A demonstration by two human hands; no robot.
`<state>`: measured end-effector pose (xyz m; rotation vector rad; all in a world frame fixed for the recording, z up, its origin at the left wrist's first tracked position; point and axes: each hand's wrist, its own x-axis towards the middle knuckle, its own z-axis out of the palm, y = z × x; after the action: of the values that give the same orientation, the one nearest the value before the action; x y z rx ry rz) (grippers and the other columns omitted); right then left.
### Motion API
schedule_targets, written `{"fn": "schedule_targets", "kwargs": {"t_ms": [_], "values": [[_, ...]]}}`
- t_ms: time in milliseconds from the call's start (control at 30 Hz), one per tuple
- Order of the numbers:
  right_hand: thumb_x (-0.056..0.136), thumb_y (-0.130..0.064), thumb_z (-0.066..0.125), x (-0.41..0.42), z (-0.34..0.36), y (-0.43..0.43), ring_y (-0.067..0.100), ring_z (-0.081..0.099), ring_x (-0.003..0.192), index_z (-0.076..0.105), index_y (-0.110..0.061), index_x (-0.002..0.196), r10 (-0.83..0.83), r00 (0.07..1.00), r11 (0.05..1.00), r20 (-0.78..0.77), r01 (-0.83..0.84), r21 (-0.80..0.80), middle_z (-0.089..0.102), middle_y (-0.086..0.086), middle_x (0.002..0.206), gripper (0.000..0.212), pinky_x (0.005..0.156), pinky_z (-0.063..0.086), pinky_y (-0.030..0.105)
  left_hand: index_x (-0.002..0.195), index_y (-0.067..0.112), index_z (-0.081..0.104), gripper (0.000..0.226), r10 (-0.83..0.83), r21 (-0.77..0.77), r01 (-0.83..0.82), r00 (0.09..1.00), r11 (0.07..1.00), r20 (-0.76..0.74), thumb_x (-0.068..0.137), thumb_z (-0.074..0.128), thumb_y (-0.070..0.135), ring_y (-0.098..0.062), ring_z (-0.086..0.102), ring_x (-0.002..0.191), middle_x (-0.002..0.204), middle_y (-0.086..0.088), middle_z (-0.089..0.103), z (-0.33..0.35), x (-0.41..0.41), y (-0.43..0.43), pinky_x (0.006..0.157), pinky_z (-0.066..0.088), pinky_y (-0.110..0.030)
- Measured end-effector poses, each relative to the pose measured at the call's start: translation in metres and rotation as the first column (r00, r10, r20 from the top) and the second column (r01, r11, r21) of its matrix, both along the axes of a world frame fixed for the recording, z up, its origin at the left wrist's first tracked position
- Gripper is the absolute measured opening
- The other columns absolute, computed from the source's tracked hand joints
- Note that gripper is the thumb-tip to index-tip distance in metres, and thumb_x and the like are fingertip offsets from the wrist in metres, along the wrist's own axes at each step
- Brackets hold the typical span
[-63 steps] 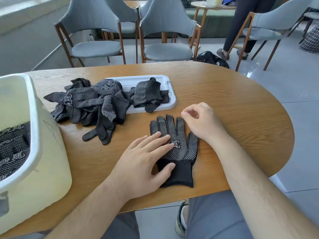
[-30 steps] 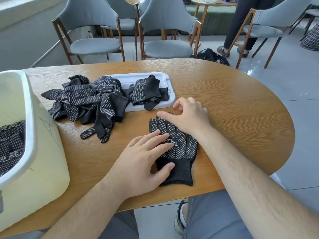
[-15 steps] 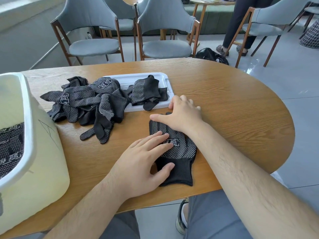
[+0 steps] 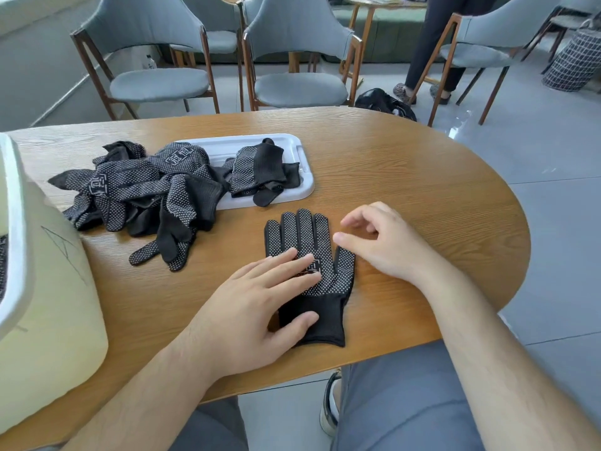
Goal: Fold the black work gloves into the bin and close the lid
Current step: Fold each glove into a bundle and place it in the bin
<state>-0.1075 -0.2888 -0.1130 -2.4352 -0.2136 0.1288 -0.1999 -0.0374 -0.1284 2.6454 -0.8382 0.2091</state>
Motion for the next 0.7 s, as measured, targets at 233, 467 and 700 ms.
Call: {"fn": "schedule_targets", "kwargs": {"t_ms": [233, 467, 700], "values": [[0.088, -0.059, 0.063, -0.001, 0.000, 0.007, 0.011, 0.050, 0.109, 0.061, -0.041, 0.106, -0.030, 0.994, 0.996, 0.109, 0.039, -0.078, 0.055, -0.016, 0.111, 0.026, 0.107, 0.042, 0.046, 0.146, 0.035, 0.052, 0.056, 0.015, 0.005, -0.015, 1.000, 1.000, -0.001, 0.097, 0.048, 0.061, 0.001, 0.018, 0.152, 0.158, 0.020, 0.036, 0.001, 0.001, -0.002, 0.122, 0.021, -0.025], [0.093, -0.065, 0.054, 0.017, 0.001, 0.035, 0.016, 0.049, 0.120, 0.058, -0.036, 0.119, 0.038, 0.991, 0.980, 0.125, -0.013, -0.199, 0.052, -0.011, 0.116, 0.039, 0.108, 0.035, 0.042, 0.150, 0.024, 0.048, 0.063, 0.017, 0.034, -0.017, 1.000, 0.999, -0.002, 0.098, 0.045, 0.059, -0.003, 0.020, 0.152, 0.159, 0.014, 0.036, 0.001, 0.001, -0.002, 0.123, 0.026, -0.031], [0.096, -0.060, 0.053, 0.008, -0.005, 0.034, 0.016, 0.048, 0.122, 0.052, -0.031, 0.135, -0.025, 0.982, 0.988, 0.186, 0.053, -0.147, 0.051, -0.011, 0.120, 0.048, 0.106, 0.035, 0.038, 0.150, 0.025, 0.048, 0.063, 0.013, 0.020, -0.013, 1.000, 1.000, -0.002, 0.097, 0.045, 0.060, -0.002, 0.018, 0.152, 0.160, 0.015, 0.034, 0.001, 0.001, -0.001, 0.124, 0.021, -0.028]]}}
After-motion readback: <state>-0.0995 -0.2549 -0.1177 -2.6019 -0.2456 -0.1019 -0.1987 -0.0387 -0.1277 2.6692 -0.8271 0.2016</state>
